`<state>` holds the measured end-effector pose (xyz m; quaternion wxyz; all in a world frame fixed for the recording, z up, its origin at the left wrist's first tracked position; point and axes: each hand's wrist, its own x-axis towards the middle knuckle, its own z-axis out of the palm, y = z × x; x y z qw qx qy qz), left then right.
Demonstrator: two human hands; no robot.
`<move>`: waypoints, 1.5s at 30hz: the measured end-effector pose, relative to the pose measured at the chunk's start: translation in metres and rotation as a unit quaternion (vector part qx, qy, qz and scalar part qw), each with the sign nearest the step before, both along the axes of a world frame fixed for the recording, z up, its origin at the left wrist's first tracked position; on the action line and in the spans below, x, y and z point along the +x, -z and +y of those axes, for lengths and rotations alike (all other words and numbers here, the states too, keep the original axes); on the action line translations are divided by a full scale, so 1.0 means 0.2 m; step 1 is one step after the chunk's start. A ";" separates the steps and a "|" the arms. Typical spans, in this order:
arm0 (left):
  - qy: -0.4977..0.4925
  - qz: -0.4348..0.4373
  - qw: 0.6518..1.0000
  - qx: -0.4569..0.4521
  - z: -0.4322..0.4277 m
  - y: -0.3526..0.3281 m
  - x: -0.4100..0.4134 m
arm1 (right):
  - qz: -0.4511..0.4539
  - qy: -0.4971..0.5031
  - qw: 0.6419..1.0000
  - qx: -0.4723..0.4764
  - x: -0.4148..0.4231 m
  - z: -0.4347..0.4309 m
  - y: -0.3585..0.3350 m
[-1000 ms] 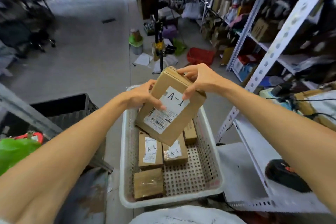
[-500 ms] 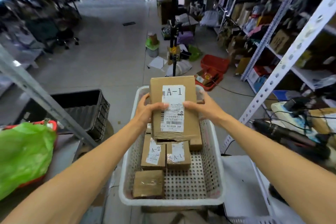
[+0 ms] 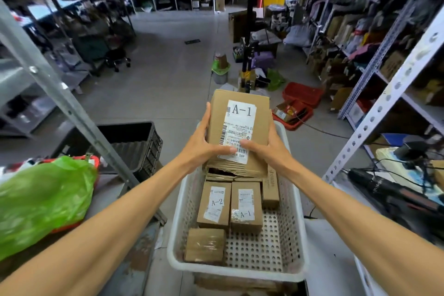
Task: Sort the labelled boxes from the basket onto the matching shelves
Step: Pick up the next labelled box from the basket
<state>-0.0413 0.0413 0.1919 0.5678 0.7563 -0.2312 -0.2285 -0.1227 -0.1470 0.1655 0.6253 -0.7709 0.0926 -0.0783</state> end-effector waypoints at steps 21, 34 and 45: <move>0.206 -0.009 0.979 0.011 0.14 0.08 -0.24 | 0.059 0.171 0.983 0.008 -0.63 0.37 -0.01; 0.411 0.058 0.910 -0.001 0.16 0.24 -0.88 | 0.079 0.391 0.916 0.030 -1.48 0.83 0.09; 0.555 0.049 0.829 0.046 0.10 0.31 -1.55 | 0.101 0.534 0.837 0.057 -2.18 1.11 0.20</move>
